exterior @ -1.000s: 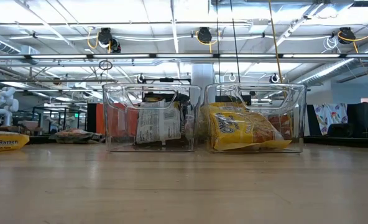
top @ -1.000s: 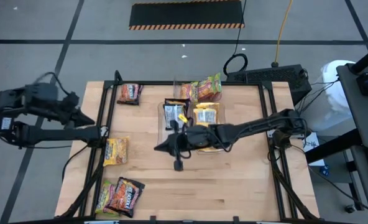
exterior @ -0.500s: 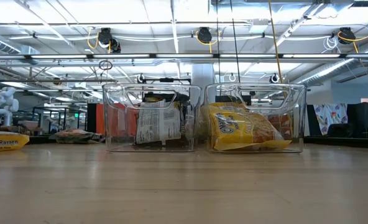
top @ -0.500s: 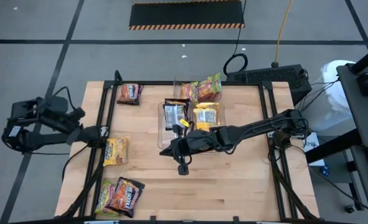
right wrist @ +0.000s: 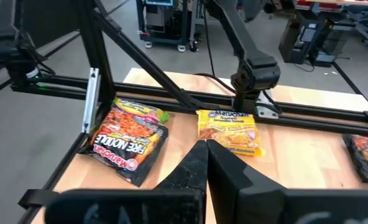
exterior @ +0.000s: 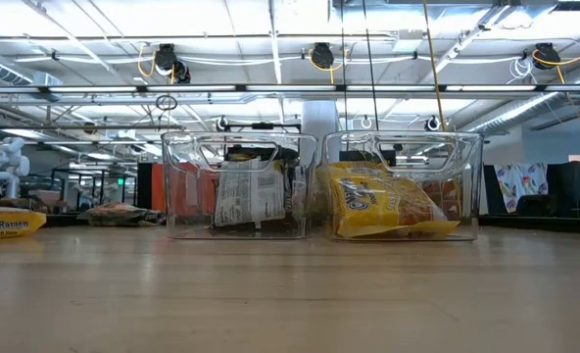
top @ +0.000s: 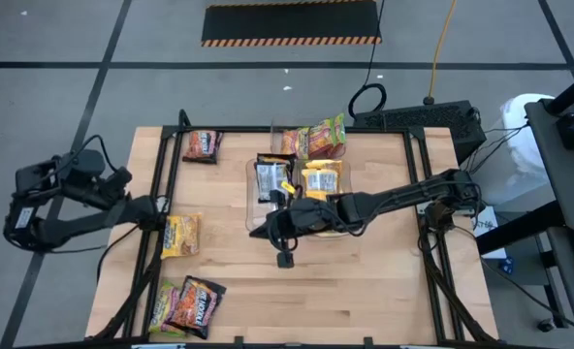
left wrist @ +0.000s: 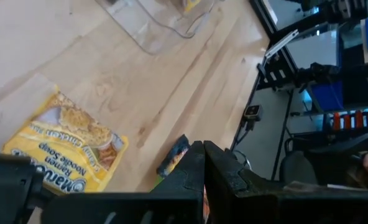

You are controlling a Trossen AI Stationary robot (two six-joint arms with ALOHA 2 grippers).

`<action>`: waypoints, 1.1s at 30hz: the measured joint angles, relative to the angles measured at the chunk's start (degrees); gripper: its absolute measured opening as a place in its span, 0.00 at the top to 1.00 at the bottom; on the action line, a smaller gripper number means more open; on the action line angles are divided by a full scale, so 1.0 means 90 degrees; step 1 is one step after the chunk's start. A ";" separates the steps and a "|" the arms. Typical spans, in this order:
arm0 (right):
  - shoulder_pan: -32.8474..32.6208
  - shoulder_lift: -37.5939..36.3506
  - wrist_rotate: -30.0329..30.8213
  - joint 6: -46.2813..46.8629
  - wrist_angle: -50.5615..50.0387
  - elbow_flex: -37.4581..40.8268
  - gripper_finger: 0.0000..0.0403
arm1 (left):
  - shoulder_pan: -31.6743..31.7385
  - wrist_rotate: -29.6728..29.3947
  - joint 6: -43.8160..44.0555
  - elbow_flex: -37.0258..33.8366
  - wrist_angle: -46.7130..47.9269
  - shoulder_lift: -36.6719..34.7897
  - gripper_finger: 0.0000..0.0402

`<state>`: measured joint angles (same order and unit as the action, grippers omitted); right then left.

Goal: Sort Maruchan noodles
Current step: Put the black noodle pack into the left transparent bin

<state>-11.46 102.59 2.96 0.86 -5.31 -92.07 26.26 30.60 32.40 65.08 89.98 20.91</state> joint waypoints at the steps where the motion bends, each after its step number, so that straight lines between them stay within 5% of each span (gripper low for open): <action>1: 0.0005 0.0000 -0.0001 0.0001 0.0005 0.0000 1.00 | 0.0129 0.0056 -0.0115 0.0000 -0.0001 0.0000 0.99; 6: 0.0055 -0.0043 0.0005 0.0001 -0.0029 0.0002 1.00 | 0.0737 0.0164 -0.0919 0.0027 0.0007 0.0013 0.99; 13: 0.0137 -0.0217 0.0002 -0.0001 -0.0082 0.0004 1.00 | 0.1040 -0.0604 -0.2313 0.0448 -0.0079 0.0612 0.99; 19: 0.0194 -0.0346 0.0031 0.0001 -0.0112 0.0005 1.00 | 0.0933 0.0133 -0.2748 0.0481 -0.0003 0.1457 0.99; 26: 0.0202 -0.0621 0.0253 -0.0050 -0.0569 0.0007 1.00 | 0.0098 -0.0202 -0.2794 0.0481 0.0001 0.2291 0.99; 33: 0.0231 -0.1059 0.0715 -0.0131 -0.1030 0.0010 1.00 | -0.1556 -0.0761 -0.2353 0.0483 0.0002 0.3319 0.99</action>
<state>-9.39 93.06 9.40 -0.32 -14.58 -91.98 12.26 23.75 11.22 69.43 90.00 50.77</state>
